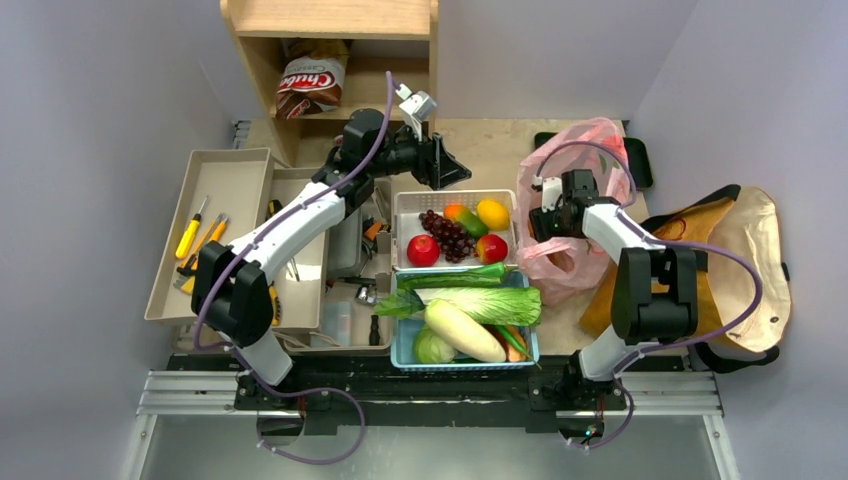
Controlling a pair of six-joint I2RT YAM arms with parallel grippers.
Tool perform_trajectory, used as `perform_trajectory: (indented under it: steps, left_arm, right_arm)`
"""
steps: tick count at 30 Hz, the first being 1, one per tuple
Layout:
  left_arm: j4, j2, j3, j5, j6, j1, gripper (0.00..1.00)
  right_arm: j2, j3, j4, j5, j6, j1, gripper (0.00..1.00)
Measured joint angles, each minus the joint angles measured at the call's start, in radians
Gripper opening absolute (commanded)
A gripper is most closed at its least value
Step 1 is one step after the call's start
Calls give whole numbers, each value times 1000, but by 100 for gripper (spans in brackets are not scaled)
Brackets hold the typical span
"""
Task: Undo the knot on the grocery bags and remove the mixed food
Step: Pick up the fake bread from the takeout bag.
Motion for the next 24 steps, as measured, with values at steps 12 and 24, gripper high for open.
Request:
perform_trajectory:
  steps: [12, 24]
  left_arm:
    - [-25, 28, 50, -3, 5, 0, 67]
    - [-108, 151, 208, -27, 64, -21, 71]
  right_arm:
    - [10, 0, -4, -24, -1, 1, 0]
    - [-334, 29, -144, -15, -38, 1, 0]
